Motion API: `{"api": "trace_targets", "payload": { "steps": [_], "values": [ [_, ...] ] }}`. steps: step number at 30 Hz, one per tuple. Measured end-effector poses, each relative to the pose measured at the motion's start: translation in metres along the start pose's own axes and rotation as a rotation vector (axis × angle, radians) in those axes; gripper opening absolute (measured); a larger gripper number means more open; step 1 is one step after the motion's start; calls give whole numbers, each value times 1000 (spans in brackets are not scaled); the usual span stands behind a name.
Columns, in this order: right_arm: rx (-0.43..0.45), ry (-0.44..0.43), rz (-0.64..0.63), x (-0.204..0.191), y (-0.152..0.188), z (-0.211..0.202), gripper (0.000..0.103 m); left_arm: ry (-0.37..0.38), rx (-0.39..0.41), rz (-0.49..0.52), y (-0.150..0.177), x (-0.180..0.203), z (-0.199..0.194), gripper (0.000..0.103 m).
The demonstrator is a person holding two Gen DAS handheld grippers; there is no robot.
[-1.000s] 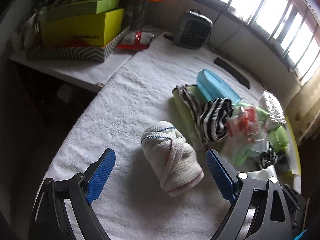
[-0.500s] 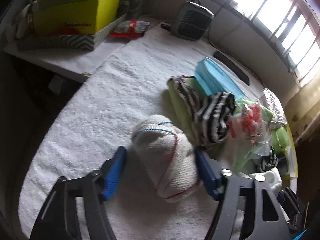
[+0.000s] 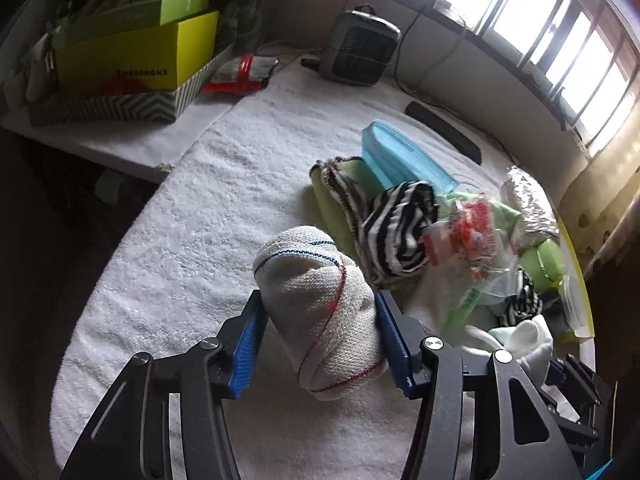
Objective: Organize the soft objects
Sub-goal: 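Carry both socks over the yellow-rimmed box with both tools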
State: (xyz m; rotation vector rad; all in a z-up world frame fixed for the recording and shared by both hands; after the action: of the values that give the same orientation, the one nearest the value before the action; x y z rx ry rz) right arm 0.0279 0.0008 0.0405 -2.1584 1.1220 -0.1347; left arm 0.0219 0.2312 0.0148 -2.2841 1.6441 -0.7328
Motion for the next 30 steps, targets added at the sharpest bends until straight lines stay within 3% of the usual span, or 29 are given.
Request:
{"api": "trace_targets", "payload": {
  "steps": [11,30],
  "values": [
    [78,48,41,17,-8,-36,37,71,28,93,-6,35,-31,54],
    [193,221,210,102,-5,-115,37,269,22,330,-19,167,-38,54]
  ]
}}
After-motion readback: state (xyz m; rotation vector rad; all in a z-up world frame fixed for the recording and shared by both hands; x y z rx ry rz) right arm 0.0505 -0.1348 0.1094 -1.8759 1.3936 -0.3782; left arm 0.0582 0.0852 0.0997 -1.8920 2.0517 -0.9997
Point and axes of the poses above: each gripper's, at about its wrist camera, not at the fingertips, and z roughly the way its jaws point, x to its right, y to its underside, the point moved 2 cm from there along z, roughly the way its jaws point, and after that the axes turned 5 degrees about -x, right-handed, at the moved point
